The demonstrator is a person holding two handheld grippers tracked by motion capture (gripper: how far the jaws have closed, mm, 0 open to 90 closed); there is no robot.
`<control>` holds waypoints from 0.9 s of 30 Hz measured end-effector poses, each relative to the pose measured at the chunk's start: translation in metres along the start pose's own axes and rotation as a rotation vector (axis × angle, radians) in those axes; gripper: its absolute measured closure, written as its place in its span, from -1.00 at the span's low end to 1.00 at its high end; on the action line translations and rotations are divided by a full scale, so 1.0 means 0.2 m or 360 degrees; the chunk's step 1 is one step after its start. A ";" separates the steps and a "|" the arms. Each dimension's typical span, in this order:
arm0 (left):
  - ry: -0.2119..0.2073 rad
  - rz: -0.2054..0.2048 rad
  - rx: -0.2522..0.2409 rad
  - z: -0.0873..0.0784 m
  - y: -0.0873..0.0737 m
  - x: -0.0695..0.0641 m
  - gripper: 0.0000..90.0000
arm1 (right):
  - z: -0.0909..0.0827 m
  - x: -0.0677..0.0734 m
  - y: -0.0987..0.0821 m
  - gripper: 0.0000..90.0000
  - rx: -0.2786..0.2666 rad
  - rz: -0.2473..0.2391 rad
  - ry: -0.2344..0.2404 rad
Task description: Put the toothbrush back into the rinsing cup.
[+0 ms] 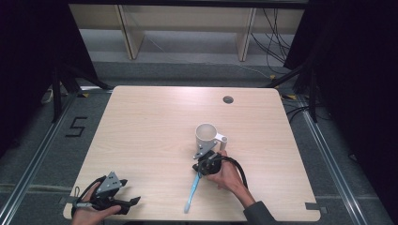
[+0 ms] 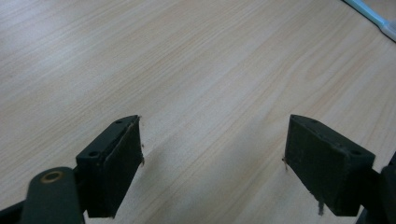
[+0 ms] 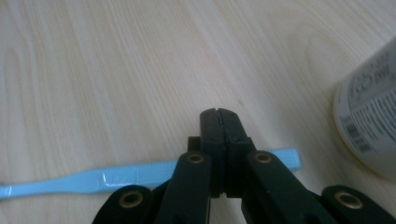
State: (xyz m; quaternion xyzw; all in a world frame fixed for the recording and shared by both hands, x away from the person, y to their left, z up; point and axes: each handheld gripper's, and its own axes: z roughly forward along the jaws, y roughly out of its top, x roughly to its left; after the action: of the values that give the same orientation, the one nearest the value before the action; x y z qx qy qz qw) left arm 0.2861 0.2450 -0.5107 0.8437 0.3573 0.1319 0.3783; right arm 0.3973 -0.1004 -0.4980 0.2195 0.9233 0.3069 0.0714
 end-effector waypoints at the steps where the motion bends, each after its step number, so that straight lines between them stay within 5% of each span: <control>1: 0.0000 0.0000 0.0000 0.00 0.00 0.00 -0.59 | -0.02 -0.01 -0.03 1.00 0.0007 0.0018 -0.0007; 8: 0.0002 0.0001 0.0000 0.00 0.00 0.00 -0.59 | -0.10 -0.02 -0.10 1.00 0.0032 0.0056 -0.0039; 27: 0.0010 -0.0004 0.0003 0.00 0.00 0.00 -0.59 | -0.26 0.04 -0.33 1.00 0.0046 0.0090 0.0020</control>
State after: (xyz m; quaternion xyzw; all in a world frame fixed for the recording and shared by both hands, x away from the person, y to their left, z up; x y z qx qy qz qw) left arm 0.2867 0.2450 -0.5106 0.8432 0.3597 0.1337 0.3765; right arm 0.3530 -0.1714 -0.4959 0.2446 0.9215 0.2968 0.0539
